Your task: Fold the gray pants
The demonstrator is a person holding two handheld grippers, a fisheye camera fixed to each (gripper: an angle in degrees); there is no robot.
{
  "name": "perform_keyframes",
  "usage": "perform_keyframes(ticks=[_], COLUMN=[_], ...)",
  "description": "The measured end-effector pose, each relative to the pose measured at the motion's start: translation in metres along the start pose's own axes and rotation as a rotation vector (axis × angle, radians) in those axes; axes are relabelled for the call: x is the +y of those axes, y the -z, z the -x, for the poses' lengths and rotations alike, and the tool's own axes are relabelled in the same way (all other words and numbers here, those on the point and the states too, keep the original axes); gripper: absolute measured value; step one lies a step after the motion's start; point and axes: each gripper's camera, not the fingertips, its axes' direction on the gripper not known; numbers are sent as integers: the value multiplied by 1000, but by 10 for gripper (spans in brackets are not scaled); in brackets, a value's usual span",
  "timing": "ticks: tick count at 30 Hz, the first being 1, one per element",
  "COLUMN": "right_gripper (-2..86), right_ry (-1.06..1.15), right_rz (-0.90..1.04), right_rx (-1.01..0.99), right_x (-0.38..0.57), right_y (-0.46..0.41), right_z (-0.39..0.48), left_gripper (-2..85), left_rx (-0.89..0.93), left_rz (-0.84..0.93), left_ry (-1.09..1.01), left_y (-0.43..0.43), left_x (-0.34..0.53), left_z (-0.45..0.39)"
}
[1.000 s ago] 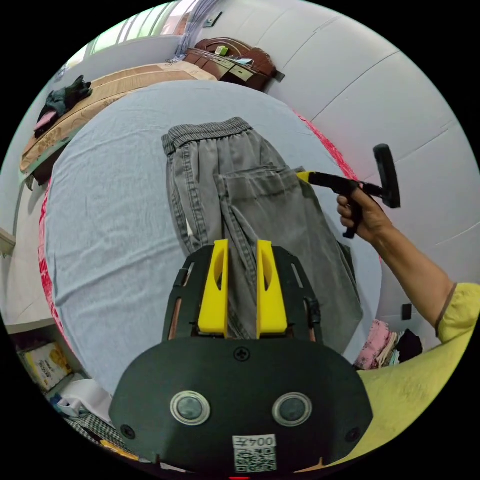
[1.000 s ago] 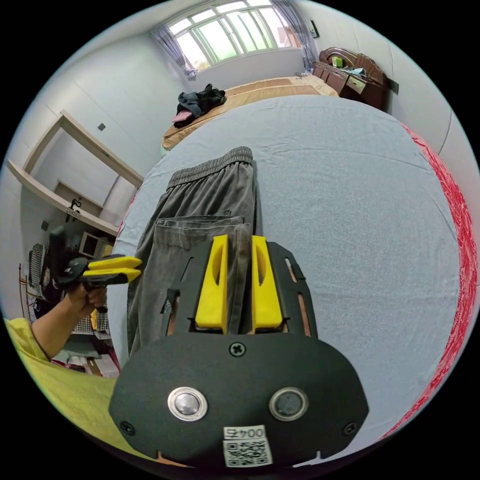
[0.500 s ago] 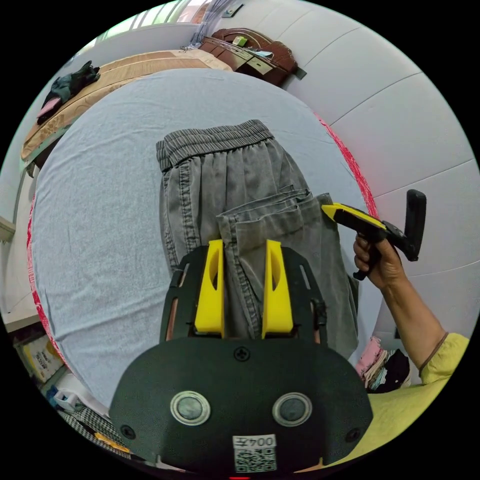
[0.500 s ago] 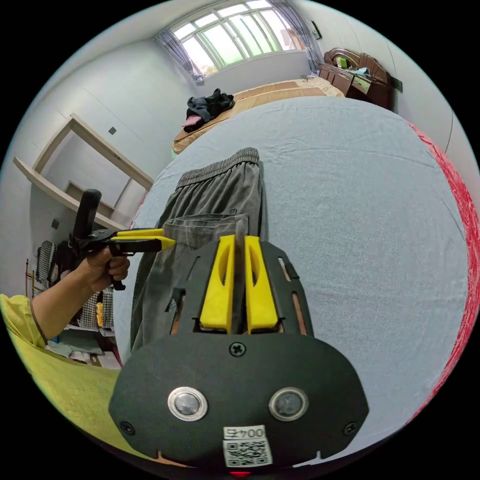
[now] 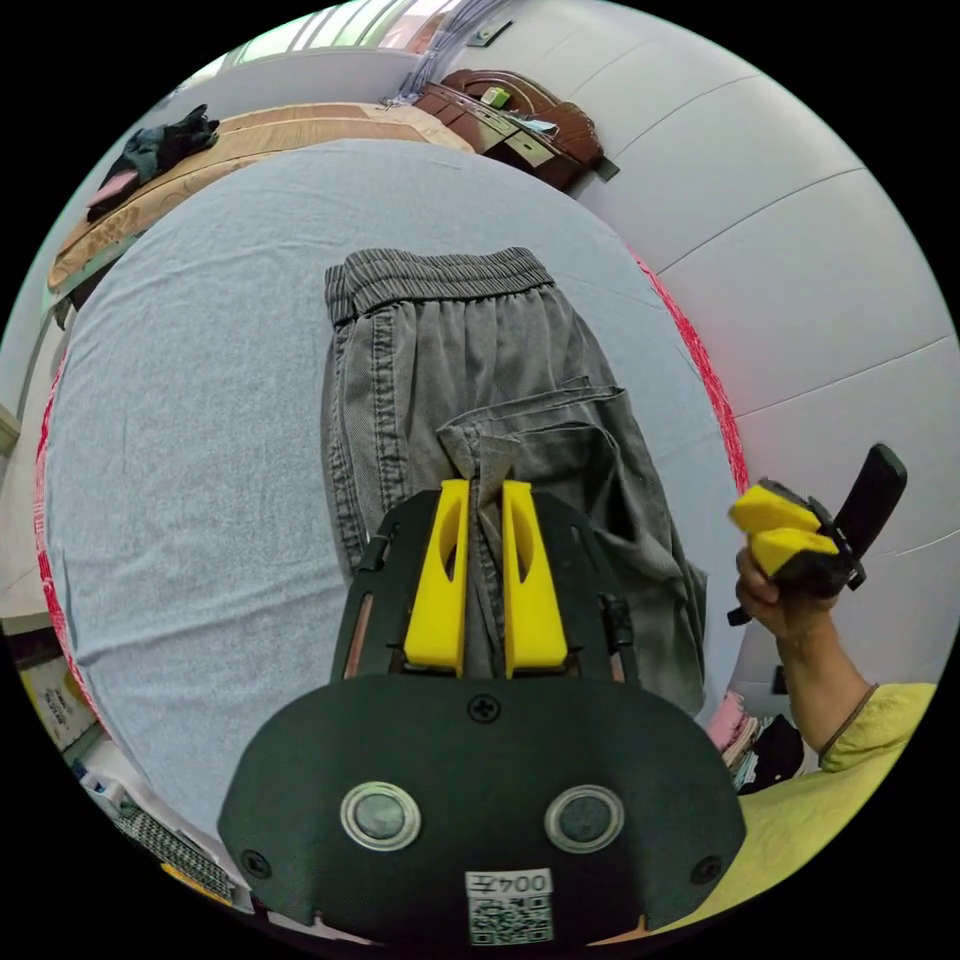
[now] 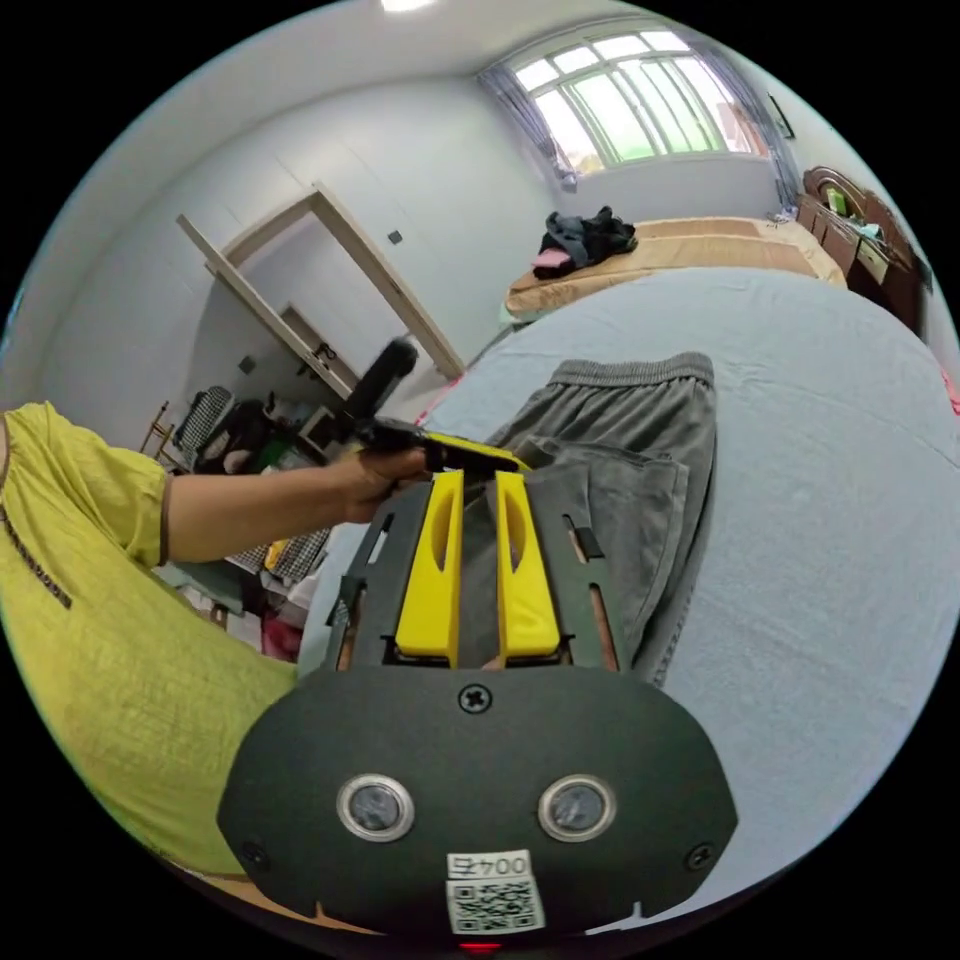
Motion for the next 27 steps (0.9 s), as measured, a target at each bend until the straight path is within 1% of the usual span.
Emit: perform_keyframes(ticks=[2, 3, 4, 6, 11, 14, 15, 17, 19, 22, 24, 25, 27], right_gripper=[54, 46, 40, 40, 71, 49, 29, 15, 14, 36, 47, 52, 69], right_ry=[-25, -80, -156, -234, -194, -172, -159, -137, -139, -202, -286, -310, -269], right_rz=[-37, -65, -54, 14, 164, 222, 239, 216, 182, 211, 220, 177, 94], right_rx=[95, 179, 259, 326, 361, 372, 398, 449, 430, 391, 390, 378, 384], right_x=[-2, -3, -5, -9, -18, -16, -15, -17, -19, -17, -12, -9, -3], right_y=[10, 15, 13, -3, -64, -95, -103, -102, -100, -122, -131, -127, -119], right_z=[-10, -25, -45, -72, -81, -76, -72, -62, -59, -79, -95, -96, -78], left_gripper=[47, 46, 44, 41, 30, 23, 22, 19, 19, 19, 19, 20, 22], left_rx=[17, 21, 28, 34, 35, 13, 7, -2, -27, -78, -47, -15, 21], left_rz=[2, 2, 2, 1, -1, -8, -11, -36, -60, -55, -21, -4, 8], left_ry=[12, 15, 17, 19, 12, -11, -18, -32, -61, -92, -37, 4, 40], left_y=[-11, -14, -19, -27, -49, -59, -60, -50, -41, -55, -78, -92, -109], left_x=[0, 1, 1, 1, 1, 1, 2, 3, 4, 1, -6, -10, -14], left_z=[11, 13, 18, 23, 35, 35, 34, 26, 16, 19, 37, 50, 62])
